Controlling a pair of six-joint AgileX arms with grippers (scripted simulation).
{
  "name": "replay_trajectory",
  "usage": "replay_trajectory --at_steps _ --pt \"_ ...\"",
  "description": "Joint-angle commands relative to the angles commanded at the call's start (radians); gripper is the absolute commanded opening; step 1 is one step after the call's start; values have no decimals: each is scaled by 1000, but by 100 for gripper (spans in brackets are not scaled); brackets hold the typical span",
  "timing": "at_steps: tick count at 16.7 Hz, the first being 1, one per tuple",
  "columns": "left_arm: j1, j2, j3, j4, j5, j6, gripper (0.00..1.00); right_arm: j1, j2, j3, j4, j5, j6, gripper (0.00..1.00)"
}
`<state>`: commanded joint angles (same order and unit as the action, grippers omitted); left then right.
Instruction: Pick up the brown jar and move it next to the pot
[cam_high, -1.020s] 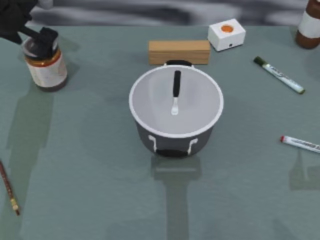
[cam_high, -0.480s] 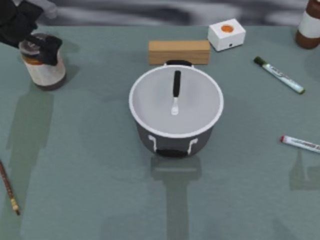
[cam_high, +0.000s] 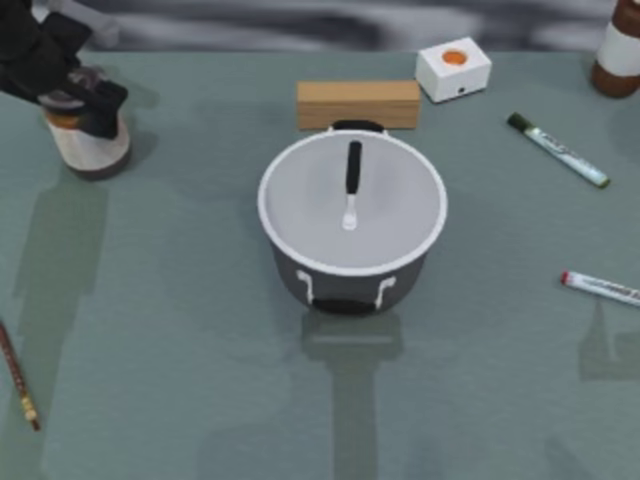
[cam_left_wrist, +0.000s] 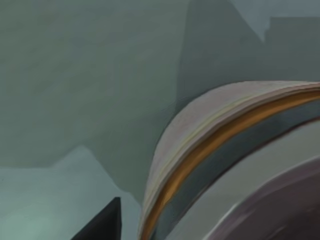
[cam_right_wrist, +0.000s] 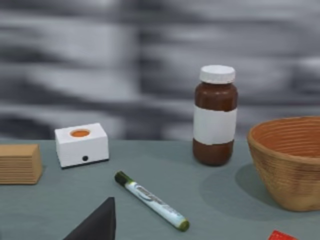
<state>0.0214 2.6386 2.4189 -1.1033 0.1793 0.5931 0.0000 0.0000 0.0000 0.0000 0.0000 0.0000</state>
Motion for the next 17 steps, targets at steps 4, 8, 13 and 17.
replay_trajectory --at_steps 4,8,13,17 --pt "0 0 0 0 0 0 55 0 0 0 0 0 0 100" --pt "0 0 0 0 0 0 25 0 0 0 0 0 0 100" --pt "0 0 0 0 0 0 0 0 0 0 0 0 0 100" --pt "0 0 0 0 0 0 0 0 0 0 0 0 0 100"
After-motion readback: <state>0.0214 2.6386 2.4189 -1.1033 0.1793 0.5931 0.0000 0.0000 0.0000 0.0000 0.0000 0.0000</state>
